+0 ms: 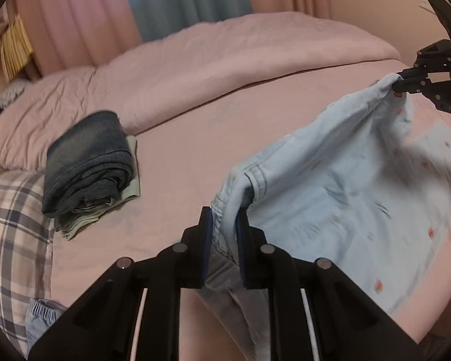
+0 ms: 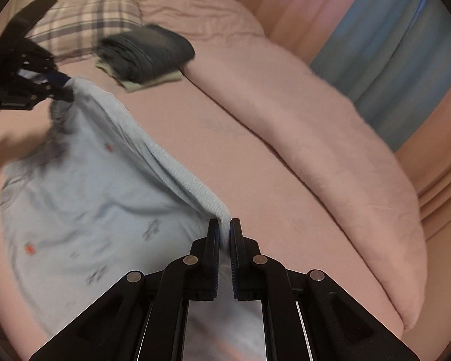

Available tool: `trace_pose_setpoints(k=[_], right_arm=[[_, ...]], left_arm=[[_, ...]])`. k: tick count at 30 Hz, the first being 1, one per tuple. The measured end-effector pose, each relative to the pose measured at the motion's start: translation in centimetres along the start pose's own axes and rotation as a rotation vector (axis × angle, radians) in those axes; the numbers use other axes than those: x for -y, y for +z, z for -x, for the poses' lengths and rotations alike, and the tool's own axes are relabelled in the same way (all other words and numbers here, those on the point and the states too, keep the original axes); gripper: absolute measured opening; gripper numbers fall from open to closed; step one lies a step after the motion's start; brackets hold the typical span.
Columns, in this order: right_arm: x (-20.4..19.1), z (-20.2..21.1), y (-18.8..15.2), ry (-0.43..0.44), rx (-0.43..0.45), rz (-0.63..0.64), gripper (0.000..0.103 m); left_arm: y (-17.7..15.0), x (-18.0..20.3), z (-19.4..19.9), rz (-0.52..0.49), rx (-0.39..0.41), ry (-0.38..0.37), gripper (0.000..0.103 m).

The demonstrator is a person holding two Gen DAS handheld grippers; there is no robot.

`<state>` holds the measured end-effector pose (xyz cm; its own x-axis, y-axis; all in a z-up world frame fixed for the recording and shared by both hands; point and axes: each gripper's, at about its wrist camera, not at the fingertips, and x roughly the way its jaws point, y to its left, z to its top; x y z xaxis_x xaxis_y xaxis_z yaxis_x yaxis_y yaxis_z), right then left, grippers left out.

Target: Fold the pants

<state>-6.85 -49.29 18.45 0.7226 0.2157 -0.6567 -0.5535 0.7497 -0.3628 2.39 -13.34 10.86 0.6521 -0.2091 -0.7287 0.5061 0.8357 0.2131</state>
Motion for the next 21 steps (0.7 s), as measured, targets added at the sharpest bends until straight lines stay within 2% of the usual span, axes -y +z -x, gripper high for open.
trace_pose_setpoints(k=[1,2,3,7,12,16,20,21], right_arm=[[-1.2,0.8,-0.7,-0.003,0.009,0.012,0.007],[-3.3,-0.2,0.7,0.002,0.01,0.02,0.006],[-4.5,0.8,0.1,0.008,0.008,0.035,0.007],[-9.0,1.9,-1.7,0.041,-0.01,0.085,0.007],[-13.6,-0.5,-4.2,0.119,-0.087,0.088,0.007],[-15.3,-1.5,-6.1,0.138,-0.124,0.09,0.007],[-16.6,-1.4,-7.0,0.159,-0.143,0.103,0.007],[-16.9,-1.5,-7.3,0.163,-0.15,0.109,0.007]], left_arm=[[-0.5,0.6,0.3,-0.013,0.009,0.006,0.013],[-1.6,1.6,1.5,-0.035,0.019,0.008,0.013],[-2.3,1.0,1.6,-0.048,0.021,0.007,0.013],[-6.5,3.5,2.4,-0.104,-0.003,0.016,0.013],[-10.8,6.1,2.0,-0.081,-0.059,-0.013,0.012],[-12.7,7.5,1.2,-0.105,-0.093,-0.009,0.012],[-13.2,8.1,0.8,-0.106,-0.101,-0.009,0.012],[-13.4,8.4,0.7,-0.129,-0.099,0.012,0.014]])
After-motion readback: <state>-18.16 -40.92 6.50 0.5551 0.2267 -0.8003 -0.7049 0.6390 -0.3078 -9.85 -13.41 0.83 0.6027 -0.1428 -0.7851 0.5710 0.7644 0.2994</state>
